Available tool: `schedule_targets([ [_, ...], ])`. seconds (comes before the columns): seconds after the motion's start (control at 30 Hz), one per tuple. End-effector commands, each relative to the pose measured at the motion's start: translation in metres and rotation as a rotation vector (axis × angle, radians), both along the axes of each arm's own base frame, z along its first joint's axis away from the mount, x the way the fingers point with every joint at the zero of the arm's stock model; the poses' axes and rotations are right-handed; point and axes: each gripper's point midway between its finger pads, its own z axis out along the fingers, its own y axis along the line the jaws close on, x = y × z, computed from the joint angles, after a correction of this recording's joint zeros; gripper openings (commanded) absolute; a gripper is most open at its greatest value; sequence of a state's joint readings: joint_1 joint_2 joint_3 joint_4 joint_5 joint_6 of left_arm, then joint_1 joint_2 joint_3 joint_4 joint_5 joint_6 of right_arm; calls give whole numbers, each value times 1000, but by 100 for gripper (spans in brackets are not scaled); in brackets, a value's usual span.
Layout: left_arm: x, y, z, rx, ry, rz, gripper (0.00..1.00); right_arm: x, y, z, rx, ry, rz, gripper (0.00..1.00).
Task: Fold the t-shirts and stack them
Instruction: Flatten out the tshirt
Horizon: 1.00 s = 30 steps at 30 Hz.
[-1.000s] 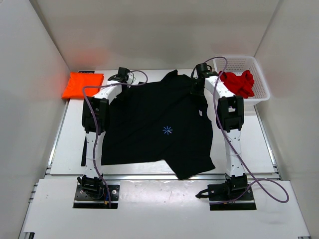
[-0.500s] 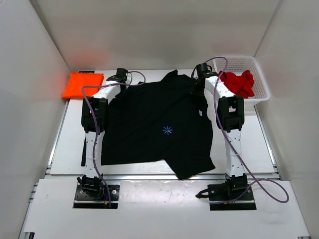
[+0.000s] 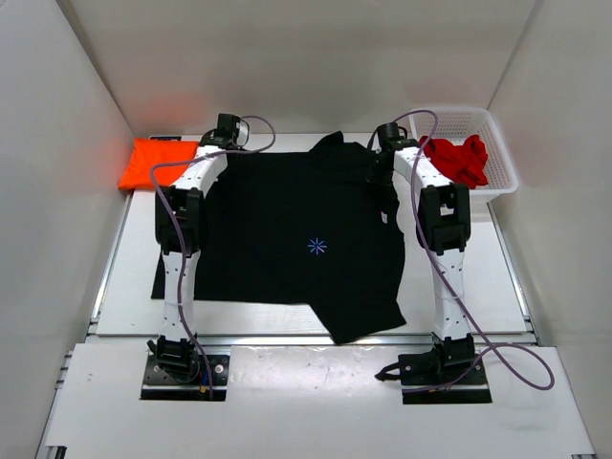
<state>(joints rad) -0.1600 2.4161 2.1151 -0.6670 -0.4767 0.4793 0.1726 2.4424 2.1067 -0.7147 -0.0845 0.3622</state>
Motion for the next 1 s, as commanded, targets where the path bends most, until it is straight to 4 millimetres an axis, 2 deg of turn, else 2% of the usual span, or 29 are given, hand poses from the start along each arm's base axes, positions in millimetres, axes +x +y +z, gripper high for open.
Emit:
schedule_targets([
  [0.0, 35, 20, 60, 110, -204, 28, 0, -20, -22, -5, -71, 68, -21, 0],
  [0.1, 41, 20, 55, 147, -193, 4, 0, -19, -24, -1, -74, 60, -25, 0],
  [0.2, 39, 18, 39, 132, -126, -26, 5, -18, -22, -1, -70, 57, -16, 0],
  [0.3, 41, 16, 26, 113, -81, -38, 22, -21, -23, -4, -64, 69, -10, 0],
  [0.37, 43, 24, 24, 128, -82, -11, 47, -21, -21, -5, -61, 66, -2, 0],
  [0.43, 49, 29, 29, 132, -107, 15, 58, -22, -19, -3, -58, 68, -4, 0],
  [0.5, 56, 32, 38, 130, -138, 31, 65, -20, -20, -3, -58, 60, -1, 0],
  [0.53, 60, 32, 44, 131, -156, 31, 66, -21, -20, -4, -56, 65, -1, 0],
  [0.7, 66, 67, 56, 199, -246, 127, 69, -21, -20, 1, -53, 56, 5, 0],
  [0.77, 69, 78, 69, 206, -304, 181, 72, -26, -18, -2, -54, 67, 15, 0],
  [0.97, 76, 93, 92, 189, -435, 268, 79, -30, -20, -1, -49, 74, 17, 0],
])
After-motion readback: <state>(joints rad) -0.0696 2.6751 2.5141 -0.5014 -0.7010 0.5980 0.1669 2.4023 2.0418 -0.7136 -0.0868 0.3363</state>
